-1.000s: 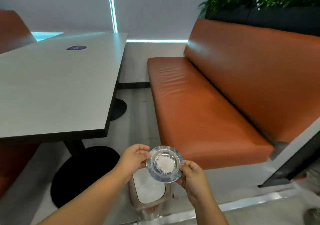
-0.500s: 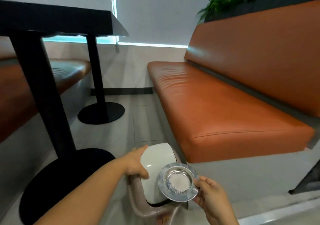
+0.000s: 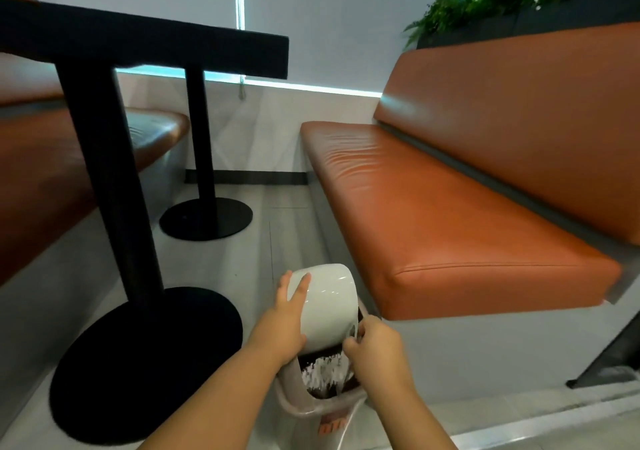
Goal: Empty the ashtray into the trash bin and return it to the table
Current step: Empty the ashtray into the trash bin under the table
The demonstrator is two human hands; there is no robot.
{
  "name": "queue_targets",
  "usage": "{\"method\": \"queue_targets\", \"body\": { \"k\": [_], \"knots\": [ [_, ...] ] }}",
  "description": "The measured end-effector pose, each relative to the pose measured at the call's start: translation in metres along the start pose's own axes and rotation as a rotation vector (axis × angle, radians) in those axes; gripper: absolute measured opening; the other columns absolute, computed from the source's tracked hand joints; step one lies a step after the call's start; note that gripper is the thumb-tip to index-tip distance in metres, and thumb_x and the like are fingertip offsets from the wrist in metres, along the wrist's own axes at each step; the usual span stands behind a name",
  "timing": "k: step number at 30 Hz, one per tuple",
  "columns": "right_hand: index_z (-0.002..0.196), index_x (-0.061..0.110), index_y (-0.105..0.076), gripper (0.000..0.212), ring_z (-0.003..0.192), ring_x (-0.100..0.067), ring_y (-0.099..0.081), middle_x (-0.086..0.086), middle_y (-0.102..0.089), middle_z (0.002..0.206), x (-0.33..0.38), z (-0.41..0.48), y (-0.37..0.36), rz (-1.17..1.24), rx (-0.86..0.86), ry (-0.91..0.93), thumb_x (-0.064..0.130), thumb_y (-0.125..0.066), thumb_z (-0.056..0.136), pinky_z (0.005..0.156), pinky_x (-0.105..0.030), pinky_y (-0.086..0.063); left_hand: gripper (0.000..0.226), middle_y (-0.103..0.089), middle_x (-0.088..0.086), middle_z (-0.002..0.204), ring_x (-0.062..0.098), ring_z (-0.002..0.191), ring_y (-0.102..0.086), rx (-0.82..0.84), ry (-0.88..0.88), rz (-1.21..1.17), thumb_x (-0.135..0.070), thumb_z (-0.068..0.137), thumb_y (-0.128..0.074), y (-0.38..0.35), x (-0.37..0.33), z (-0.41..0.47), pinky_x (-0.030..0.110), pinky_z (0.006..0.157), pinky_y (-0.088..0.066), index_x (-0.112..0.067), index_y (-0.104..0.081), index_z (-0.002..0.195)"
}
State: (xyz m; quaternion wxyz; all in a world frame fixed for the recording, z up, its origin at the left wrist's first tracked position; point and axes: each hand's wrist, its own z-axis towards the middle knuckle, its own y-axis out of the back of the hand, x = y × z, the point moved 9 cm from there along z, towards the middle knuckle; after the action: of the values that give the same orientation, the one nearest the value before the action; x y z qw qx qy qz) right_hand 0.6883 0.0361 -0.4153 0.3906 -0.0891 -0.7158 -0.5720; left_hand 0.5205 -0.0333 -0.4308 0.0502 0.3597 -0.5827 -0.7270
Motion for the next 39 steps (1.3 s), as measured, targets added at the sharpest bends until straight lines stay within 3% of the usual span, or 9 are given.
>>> {"method": "queue_targets", "body": {
  "k": [3,6,14,18,26,29,32,35,39],
  "knots": [
    [0.093,0.017,-0.052,0.019,0.065,-0.019,-0.059,0.001,-0.057,0.074,0.005,0.004,-0.008,0.009,0.075,-0.013,0.013,-0.057,0.075,0.048,-0.027,-0.043,0.113,0.025,-0.015,0.149,0.022,0.08,-0.054,-0.009,0.016,0.009,-0.013,0.072,-0.067,-0.002,0.001,0.0,0.032,0.068,-0.053,-0.051,0.019,0.135],
    [0.075,0.02,-0.046,0.014,0.046,-0.02,-0.062,-0.007,-0.06,0.064,0.001,0.009,-0.009,0.146,0.113,-0.105,0.009,-0.055,0.077,0.041,-0.033,-0.053,0.111,0.025,-0.013,0.15,0.022,0.082,-0.054,-0.024,0.003,0.023,-0.013,0.073,-0.066,-0.001,-0.001,0.0,0.03,0.07,-0.053,-0.05,0.018,0.136],
    [0.076,0.01,-0.054,0.007,0.043,-0.015,-0.058,-0.005,-0.059,0.06,-0.01,0.011,-0.005,0.196,0.144,-0.226,0.012,-0.058,0.081,0.039,-0.026,-0.044,0.111,0.024,-0.009,0.151,0.02,0.085,-0.053,-0.008,0.01,0.057,-0.015,0.075,-0.067,-0.003,-0.002,0.0,0.03,0.076,-0.053,-0.048,0.018,0.137],
    [0.077,0.006,-0.054,0.008,0.037,-0.019,-0.062,-0.01,-0.061,0.052,-0.015,0.011,-0.014,0.286,0.208,-0.294,0.009,-0.055,0.085,0.041,-0.029,-0.053,0.111,0.024,-0.01,0.151,0.019,0.085,-0.052,-0.017,0.007,0.06,-0.016,0.074,-0.067,-0.005,-0.001,0.001,0.029,0.074,-0.053,-0.048,0.019,0.137],
    [0.075,0.009,-0.057,0.004,0.066,-0.029,-0.071,-0.015,-0.069,0.076,-0.011,0.014,-0.012,0.267,0.165,-0.317,0.007,-0.057,0.079,0.062,-0.038,-0.06,0.113,0.023,-0.014,0.149,0.021,0.085,-0.054,-0.03,0.004,0.059,-0.017,0.073,-0.068,-0.006,0.002,0.003,0.031,0.074,-0.055,-0.052,0.021,0.133],
    [0.077,0.006,-0.055,0.006,0.054,-0.025,-0.068,-0.015,-0.065,0.068,-0.006,0.011,-0.014,0.292,0.19,-0.306,0.007,-0.055,0.082,0.055,-0.035,-0.057,0.113,0.024,-0.015,0.148,0.02,0.084,-0.054,-0.023,-0.005,0.055,-0.017,0.073,-0.068,-0.008,0.002,0.004,0.031,0.073,-0.055,-0.053,0.021,0.132],
    [0.086,0.007,-0.059,0.006,0.074,-0.032,-0.071,-0.017,-0.07,0.083,-0.005,0.013,-0.01,0.216,0.157,-0.301,0.008,-0.057,0.081,0.07,-0.042,-0.061,0.113,0.023,-0.013,0.149,0.02,0.084,-0.053,-0.026,0.01,0.059,-0.017,0.073,-0.068,-0.008,0.003,0.003,0.03,0.073,-0.054,-0.052,0.021,0.132],
    [0.076,0.005,-0.056,0.006,0.041,-0.022,-0.064,-0.015,-0.065,0.058,0.003,0.015,-0.008,0.242,0.189,-0.253,0.006,-0.054,0.081,0.045,-0.036,-0.059,0.111,0.023,-0.015,0.149,0.019,0.081,-0.05,-0.023,-0.002,0.05,-0.017,0.074,-0.069,-0.007,0.002,0.002,0.029,0.069,-0.048,-0.051,0.018,0.135],
    [0.075,0.007,-0.052,0.008,0.038,-0.023,-0.062,-0.014,-0.064,0.057,0.007,0.019,0.003,0.246,0.161,-0.216,0.009,-0.054,0.082,0.038,-0.029,-0.053,0.112,0.023,-0.015,0.149,0.02,0.083,-0.047,-0.018,-0.006,0.042,-0.016,0.073,-0.07,-0.007,0.0,0.002,0.031,0.071,-0.046,-0.05,0.016,0.136]
  ]
}}
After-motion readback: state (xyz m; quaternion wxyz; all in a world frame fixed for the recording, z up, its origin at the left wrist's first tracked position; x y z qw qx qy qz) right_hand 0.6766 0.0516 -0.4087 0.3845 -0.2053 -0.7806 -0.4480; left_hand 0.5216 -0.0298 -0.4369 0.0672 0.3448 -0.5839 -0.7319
